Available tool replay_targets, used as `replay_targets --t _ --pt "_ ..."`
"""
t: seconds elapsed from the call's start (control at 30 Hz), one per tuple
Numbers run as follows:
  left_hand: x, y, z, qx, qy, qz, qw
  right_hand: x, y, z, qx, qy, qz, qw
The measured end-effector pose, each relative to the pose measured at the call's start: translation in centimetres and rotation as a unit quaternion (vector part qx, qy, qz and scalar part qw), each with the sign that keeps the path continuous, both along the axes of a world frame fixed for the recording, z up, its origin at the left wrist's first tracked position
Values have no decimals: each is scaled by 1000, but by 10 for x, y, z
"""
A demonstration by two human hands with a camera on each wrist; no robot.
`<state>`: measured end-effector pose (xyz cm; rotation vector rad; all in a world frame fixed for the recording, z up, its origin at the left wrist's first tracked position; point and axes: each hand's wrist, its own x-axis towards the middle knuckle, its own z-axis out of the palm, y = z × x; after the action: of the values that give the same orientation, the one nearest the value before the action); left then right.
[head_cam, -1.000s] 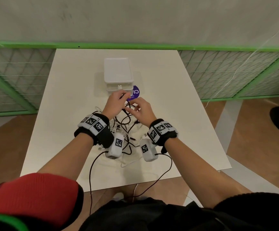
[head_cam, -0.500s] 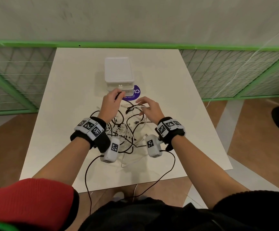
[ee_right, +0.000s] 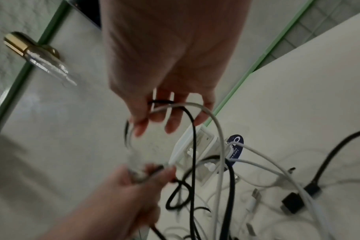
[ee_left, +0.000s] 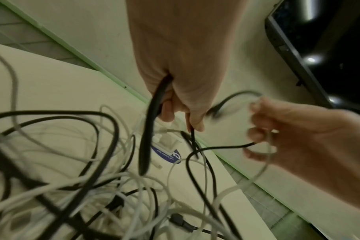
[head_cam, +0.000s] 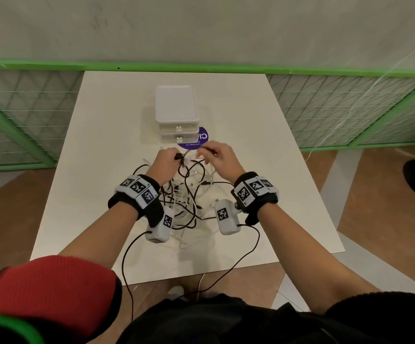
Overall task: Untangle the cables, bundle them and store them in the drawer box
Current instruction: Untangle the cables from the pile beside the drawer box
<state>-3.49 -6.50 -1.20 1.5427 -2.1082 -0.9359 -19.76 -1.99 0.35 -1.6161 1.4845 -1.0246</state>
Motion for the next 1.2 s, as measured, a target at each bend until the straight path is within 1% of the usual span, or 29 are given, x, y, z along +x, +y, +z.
replay_targets --t 0.07,0.1,0.13,0.2,0.23,0.27,0.33,0.37,0.4,0.43,0.5,0.53,0.6,0.63,0.73,0.83,0.9,0.93,1.03,1.1,1.13,1.17,1.2 --pt "10 -2 -7 14 -9 53 998 -9 0 7 -31 -67 -106 992" --pt "16 -3 -11 16 -6 77 997 -16 0 7 -35 -66 -141 987" --pt "20 -3 -13 15 5 94 995 -20 0 7 -28 -33 -145 988" --pt "21 -1 -9 1 34 93 995 -20 1 1 28 107 -83 990" --pt "17 1 -5 -10 46 77 996 -17 3 -4 71 171 -46 982" --pt "13 3 1 -20 61 60 996 -14 3 -10 120 217 -14 969" --pt "4 6 13 -21 106 34 994 -12 3 -19 212 268 37 939" --pt "1 7 18 -8 129 28 991 -13 4 -18 234 280 45 930" --pt "-1 7 21 10 147 25 989 -14 4 -16 227 281 31 932" --pt "-3 8 24 25 160 23 987 -13 4 -12 188 268 1 945" --pt "-7 11 29 39 189 18 981 -4 6 -3 66 198 -55 976" --pt "-10 13 32 33 199 13 979 3 7 2 26 157 -51 986" --pt "-15 16 39 -7 205 -6 979 20 9 8 8 105 -13 994" --pt "-16 16 43 -35 208 -11 977 25 9 9 1 86 -17 996" --pt "-12 10 54 -115 236 28 964 22 8 13 -28 20 -74 997" --pt "0 1 68 -160 281 76 943 6 16 19 -11 -46 -133 990" --pt "9 -5 78 -193 310 122 923 -7 26 17 3 -49 -166 985" --pt "13 -7 83 -206 322 143 913 -14 31 12 14 -31 -174 984" --pt "19 -11 95 -261 334 180 888 -29 45 -9 73 71 -159 982" --pt "20 -13 99 -289 347 196 870 -34 54 -20 102 93 -153 979" --pt "19 -13 100 -302 343 200 867 -34 57 -21 108 79 -148 980" --pt "17 -11 101 -312 329 190 871 -32 58 -20 109 53 -138 983" --pt "12 -8 100 -305 304 157 889 -28 59 -15 106 29 -121 987"
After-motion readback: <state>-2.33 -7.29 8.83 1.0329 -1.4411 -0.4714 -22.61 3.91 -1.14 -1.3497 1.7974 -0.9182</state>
